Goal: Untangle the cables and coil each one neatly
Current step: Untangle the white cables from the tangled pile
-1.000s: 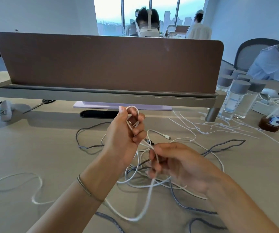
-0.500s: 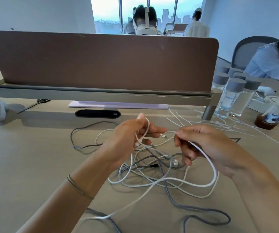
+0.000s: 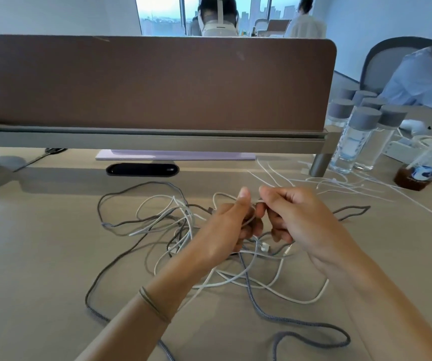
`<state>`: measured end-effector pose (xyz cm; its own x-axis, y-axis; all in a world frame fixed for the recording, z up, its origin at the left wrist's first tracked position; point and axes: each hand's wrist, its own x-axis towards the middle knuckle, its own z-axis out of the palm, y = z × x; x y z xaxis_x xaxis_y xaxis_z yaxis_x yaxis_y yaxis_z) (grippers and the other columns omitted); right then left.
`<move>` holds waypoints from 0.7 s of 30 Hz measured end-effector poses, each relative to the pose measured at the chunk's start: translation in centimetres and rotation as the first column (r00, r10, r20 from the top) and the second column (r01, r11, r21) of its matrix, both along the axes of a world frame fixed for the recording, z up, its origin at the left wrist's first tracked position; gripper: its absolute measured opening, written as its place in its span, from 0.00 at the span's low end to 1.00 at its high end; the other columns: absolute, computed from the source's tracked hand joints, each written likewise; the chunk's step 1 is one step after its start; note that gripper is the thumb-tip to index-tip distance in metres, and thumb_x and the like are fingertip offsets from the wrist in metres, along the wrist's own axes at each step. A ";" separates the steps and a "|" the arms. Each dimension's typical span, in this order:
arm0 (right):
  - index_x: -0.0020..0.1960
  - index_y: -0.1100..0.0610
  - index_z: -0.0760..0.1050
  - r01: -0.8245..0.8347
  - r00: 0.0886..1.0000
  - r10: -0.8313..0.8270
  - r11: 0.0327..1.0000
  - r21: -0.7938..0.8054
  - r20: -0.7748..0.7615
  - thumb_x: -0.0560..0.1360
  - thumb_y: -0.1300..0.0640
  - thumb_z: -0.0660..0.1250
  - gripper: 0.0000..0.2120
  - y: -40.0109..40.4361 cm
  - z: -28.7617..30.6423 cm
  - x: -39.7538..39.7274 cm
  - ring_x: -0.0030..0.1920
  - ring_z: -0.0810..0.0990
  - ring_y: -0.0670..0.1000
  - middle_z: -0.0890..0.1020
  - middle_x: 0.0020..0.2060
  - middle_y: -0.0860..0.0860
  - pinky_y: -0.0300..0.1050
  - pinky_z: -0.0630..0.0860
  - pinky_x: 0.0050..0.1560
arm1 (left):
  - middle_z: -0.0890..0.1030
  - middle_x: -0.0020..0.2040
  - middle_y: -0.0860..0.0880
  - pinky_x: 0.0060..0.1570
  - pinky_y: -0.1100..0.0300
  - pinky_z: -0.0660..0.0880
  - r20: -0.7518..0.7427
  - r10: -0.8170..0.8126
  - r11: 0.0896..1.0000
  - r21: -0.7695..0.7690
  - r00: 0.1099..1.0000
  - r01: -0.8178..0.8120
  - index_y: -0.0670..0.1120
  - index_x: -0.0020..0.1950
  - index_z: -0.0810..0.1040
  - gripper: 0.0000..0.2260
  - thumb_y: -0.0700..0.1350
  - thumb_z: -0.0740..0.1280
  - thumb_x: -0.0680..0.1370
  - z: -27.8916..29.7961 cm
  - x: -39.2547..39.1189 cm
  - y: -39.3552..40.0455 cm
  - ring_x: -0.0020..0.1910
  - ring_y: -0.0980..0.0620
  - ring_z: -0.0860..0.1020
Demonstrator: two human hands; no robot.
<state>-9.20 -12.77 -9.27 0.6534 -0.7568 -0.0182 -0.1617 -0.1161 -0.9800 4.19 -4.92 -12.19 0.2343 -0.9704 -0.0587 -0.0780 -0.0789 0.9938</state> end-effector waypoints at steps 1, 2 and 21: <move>0.35 0.58 0.78 0.001 1.000 -0.001 1.000 0.021 -0.006 0.84 0.49 0.61 0.22 -0.2 0.0 -0.1 0.24 0.62 0.49 0.63 0.23 0.48 0.40 0.68 0.28 | 0.66 0.31 0.50 0.30 0.58 0.56 -0.056 -0.016 1.000 0.018 0.998 0.018 0.46 0.39 0.71 0.25 0.62 0.48 0.84 -0.2 0.1 0.0 0.29 0.54 0.59; 0.35 0.58 0.79 -0.014 1.000 0.014 0.998 0.066 -0.003 0.84 0.49 0.60 0.23 -0.6 0.1 -0.4 0.24 0.62 0.49 0.62 0.23 0.49 0.41 0.68 0.29 | 0.64 0.30 0.51 0.30 0.57 0.54 -0.135 -0.008 1.000 0.028 0.991 0.012 0.46 0.37 0.69 0.25 0.62 0.49 0.84 -0.2 0.3 -0.1 0.29 0.54 0.57; 0.35 0.44 0.66 -0.049 0.872 -0.343 0.647 -0.761 -0.348 0.83 0.40 0.50 0.20 3.3 -4.2 3.6 0.23 0.73 0.52 0.67 0.22 0.44 0.43 0.63 0.23 | 0.70 0.33 0.51 0.40 0.57 0.66 -0.437 0.362 0.928 0.092 0.823 -0.360 0.49 0.36 0.71 0.21 0.62 0.60 0.81 -0.6 0.6 -1.0 0.35 0.52 0.67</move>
